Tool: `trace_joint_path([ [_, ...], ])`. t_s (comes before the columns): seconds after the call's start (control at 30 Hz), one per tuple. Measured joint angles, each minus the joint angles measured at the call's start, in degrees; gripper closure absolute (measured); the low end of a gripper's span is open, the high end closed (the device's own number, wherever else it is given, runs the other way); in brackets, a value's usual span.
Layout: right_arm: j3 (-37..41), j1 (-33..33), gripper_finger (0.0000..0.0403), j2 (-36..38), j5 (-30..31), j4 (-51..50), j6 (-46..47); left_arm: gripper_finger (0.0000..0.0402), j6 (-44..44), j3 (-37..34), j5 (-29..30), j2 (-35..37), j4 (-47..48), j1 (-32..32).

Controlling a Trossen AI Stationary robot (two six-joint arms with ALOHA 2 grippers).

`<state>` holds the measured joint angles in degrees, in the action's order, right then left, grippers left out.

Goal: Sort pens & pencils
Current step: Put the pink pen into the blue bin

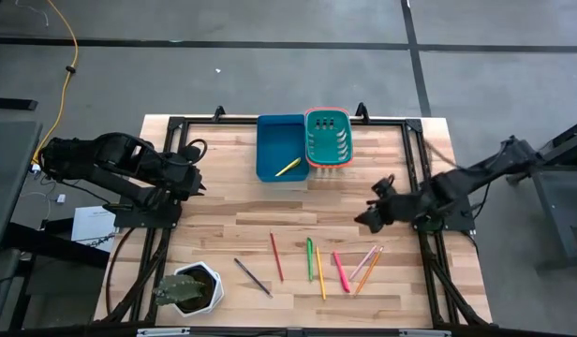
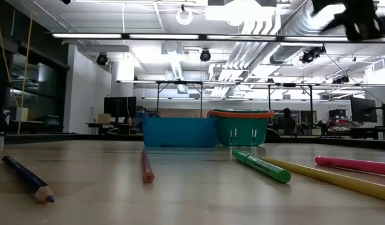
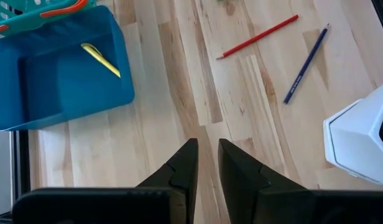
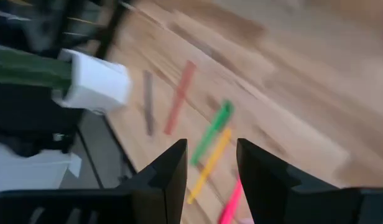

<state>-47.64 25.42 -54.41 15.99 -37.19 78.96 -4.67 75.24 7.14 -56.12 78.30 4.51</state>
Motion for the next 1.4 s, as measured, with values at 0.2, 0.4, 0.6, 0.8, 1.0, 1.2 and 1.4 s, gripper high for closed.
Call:
trace_joint_path([
  [0.2,3.6,3.2,0.0272,-6.5,-3.7,9.0,8.9,0.0351,0.0,0.0,0.0,0.0,0.0,0.0],
  [0.4,-6.6,3.6,0.0284,-18.4,-7.7,-1.6,9.5,0.0351,-0.9,0.0,0.0,0.0,0.0,0.0],
  [0.6,-14.6,3.6,0.029,-28.4,-9.6,-8.5,7.7,0.0351,-1.4,0.0,0.0,0.0,0.0,0.0],
  [0.8,-18.4,3.6,0.029,-35.6,-11.7,-8.5,11.8,0.035,-1.5,0.0,0.0,0.0,0.1,0.0],
  [1.0,-22.1,3.6,0.029,-41.4,-13.8,-8.5,15.3,0.035,-1.5,0.0,-0.8,0.0,0.4,0.0],
  [1.2,-25.8,4.3,0.029,-46.2,-16.4,-11.1,17.6,0.035,-2.5,0.0,-1.5,0.0,0.4,0.0],
  [1.4,-27.7,5.6,0.029,-49.4,-19.6,-13.5,19.7,0.035,-3.1,0.0,-1.5,0.0,0.4,0.0],
])
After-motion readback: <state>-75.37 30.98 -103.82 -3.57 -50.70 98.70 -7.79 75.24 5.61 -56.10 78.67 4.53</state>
